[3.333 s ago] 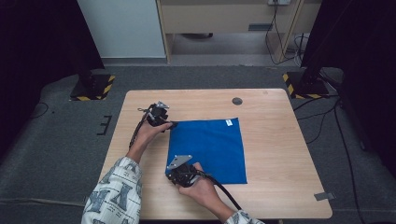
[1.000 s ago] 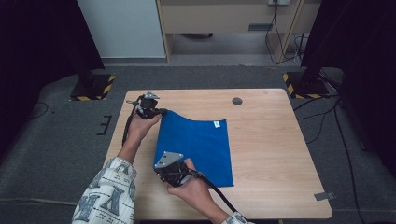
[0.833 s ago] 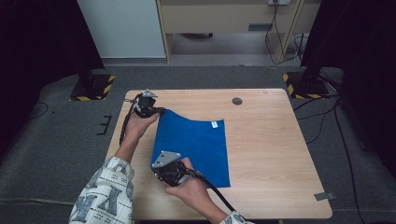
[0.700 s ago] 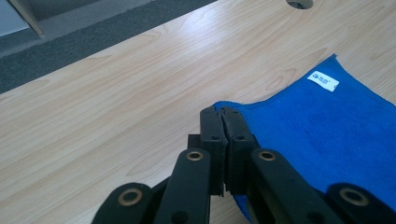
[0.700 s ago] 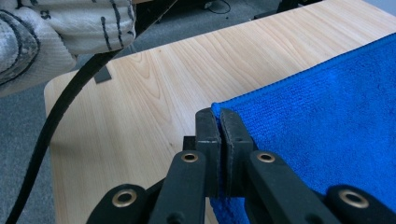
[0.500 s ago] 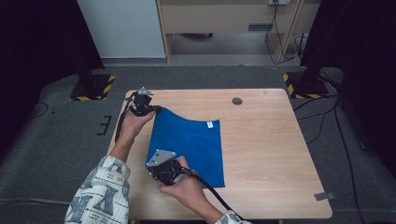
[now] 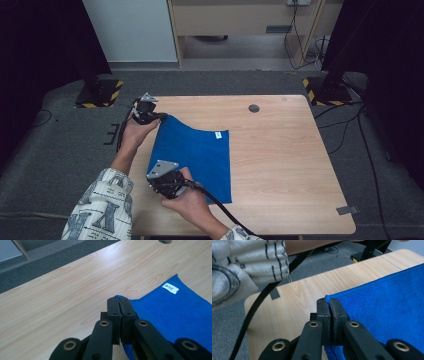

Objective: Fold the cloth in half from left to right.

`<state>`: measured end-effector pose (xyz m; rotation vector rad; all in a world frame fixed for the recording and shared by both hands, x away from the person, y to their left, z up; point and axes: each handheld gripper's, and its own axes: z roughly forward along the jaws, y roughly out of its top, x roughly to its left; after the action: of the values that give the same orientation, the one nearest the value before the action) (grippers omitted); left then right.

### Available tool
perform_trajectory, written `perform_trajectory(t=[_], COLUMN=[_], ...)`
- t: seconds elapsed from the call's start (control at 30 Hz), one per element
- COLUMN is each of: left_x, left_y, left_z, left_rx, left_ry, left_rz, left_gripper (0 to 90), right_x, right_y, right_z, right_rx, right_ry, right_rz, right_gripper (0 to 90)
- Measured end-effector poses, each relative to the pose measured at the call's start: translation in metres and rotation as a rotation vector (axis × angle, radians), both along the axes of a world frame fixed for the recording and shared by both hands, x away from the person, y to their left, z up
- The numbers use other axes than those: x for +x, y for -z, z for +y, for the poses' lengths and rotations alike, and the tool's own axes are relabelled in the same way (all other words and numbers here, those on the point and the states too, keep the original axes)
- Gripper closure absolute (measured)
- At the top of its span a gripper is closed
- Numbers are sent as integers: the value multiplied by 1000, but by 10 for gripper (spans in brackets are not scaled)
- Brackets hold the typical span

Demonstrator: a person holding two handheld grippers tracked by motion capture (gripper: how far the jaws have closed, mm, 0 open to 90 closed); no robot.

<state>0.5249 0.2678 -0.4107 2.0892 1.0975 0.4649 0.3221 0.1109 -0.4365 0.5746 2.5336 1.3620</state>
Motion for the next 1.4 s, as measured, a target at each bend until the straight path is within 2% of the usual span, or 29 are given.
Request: perform_trajectory(t=[0.2, 0.33, 0.57, 0.63, 0.67, 0.77, 0.8, 0.83, 0.97, 1.07, 1.13, 1.23, 1.4], left_x=[-2, -1, 1, 4, 6, 10, 10, 10, 10, 10, 9, 9, 11], left_y=[-3, -3, -2, 0, 1, 5, 5, 5, 7, 8, 8, 9, 13], left_z=[11, 7, -15, -22, -26, -40, -49, -49, -67, -71, -75, -80, -88], left_rx=[-10, -16, -19, -7, -13, -2, -15, -15, 0, 8, -10, 1, -11], left_ry=[-19, -16, 3, 9, 10, 30, 39, 39, 68, 71, 71, 80, 79], left_rz=[3, 1, -8, -2, 3, 18, 9, 9, 6, 9, 3, 5, 7], left_gripper=[885, 885, 885, 884, 884, 884, 884, 884, 884, 884, 884, 883, 883], right_x=[1, 3, 2, 3, 2, 3, 4, 4, 6, 6, 6, 4, 4], right_y=[-5, -3, 4, 9, 12, 16, 17, 17, 22, 24, 27, 29, 34], right_z=[10, 7, -15, -23, -29, -39, -41, -41, -56, -62, -66, -72, -82], right_rx=[23, 17, 21, 34, 24, 27, 20, 20, 24, 26, 24, 27, 25], right_ry=[-8, -4, 18, 32, 37, 52, 54, 54, 83, 97, 102, 110, 130], right_rz=[5, 13, 18, 48, 51, 66, 62, 62, 71, 73, 75, 82, 88], right_gripper=[878, 878, 878, 878, 878, 878, 877, 877, 878, 878, 878, 877, 877])
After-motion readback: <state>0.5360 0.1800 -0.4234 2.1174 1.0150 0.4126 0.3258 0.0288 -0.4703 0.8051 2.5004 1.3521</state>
